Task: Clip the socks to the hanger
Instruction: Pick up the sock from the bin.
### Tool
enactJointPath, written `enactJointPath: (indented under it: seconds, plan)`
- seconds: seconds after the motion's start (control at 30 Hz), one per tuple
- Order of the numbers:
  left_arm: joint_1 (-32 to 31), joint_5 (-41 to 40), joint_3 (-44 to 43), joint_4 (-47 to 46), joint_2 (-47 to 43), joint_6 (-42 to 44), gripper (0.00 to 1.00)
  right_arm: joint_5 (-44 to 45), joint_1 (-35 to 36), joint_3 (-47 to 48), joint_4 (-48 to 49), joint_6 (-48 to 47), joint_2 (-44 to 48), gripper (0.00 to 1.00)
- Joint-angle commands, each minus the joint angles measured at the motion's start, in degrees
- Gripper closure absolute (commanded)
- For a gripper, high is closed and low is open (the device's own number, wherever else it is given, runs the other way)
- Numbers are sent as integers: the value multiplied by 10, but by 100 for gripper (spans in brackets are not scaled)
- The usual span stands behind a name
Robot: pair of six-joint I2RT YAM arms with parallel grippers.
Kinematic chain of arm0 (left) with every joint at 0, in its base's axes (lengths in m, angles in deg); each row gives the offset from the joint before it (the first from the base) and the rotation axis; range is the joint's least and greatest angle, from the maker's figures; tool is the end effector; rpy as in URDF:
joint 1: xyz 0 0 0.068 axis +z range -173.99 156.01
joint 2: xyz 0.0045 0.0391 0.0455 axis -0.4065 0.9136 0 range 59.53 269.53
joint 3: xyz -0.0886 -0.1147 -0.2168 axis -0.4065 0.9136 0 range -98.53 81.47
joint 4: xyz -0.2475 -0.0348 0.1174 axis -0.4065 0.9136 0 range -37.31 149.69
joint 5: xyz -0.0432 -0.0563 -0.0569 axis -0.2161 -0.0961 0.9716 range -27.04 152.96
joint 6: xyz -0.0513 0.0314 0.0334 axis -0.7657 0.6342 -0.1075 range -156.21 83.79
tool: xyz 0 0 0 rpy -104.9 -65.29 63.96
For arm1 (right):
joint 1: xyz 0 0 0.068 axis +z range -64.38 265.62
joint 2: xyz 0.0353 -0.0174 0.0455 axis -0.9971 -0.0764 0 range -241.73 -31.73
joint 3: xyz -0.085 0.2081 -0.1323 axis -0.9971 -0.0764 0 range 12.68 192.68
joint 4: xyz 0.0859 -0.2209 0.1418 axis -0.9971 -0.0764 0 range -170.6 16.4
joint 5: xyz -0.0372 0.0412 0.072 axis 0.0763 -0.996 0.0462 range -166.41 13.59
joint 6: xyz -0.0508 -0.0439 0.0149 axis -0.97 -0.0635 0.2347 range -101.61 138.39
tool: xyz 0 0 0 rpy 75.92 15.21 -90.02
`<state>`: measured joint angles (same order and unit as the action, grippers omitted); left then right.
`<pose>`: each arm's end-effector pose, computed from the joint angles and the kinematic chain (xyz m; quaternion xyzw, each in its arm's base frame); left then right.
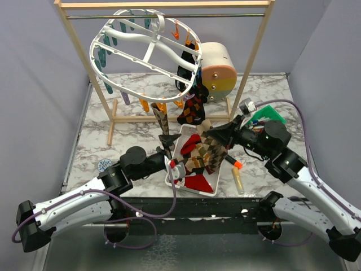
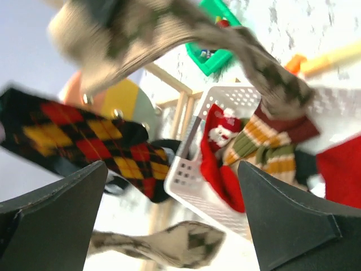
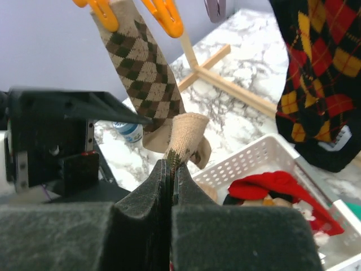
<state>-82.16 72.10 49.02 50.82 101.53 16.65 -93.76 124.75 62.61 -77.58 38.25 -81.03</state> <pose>0.1127 -0.1982 0.2805 0.6484 0.3817 -0.0904 0.6525 0.1780 0.1659 0.3597 -0.2224 0.6917 0.4295 0.5363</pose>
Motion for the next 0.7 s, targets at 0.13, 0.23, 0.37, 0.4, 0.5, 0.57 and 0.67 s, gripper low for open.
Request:
enactJointPath:
  seconds: [0.13, 0.23, 0.37, 0.4, 0.5, 0.57, 0.67]
  plan:
    - [-2, -84, -10, -201, 4, -578, 1, -21, -1, -113, 187, -65, 116, 99]
    - [-2, -48, -7, -262, 11, -648, 1, -51, -1, -129, 240, -71, 132, 99]
    - [-2, 18, -43, -272, 35, -683, 1, -108, 0, -156, 306, -86, 157, 99]
    - [-2, 30, -52, -274, 43, -694, 1, -115, -1, -158, 312, -86, 159, 99]
    - [-2, 48, -66, -293, 57, -716, 9, -141, 0, -163, 334, -77, 161, 100]
    - [-2, 29, -60, -318, 55, -751, 10, -154, -1, -173, 370, -58, 164, 100]
    - [-2, 12, -41, -381, 53, -797, 15, -176, -1, -179, 403, -35, 165, 99]
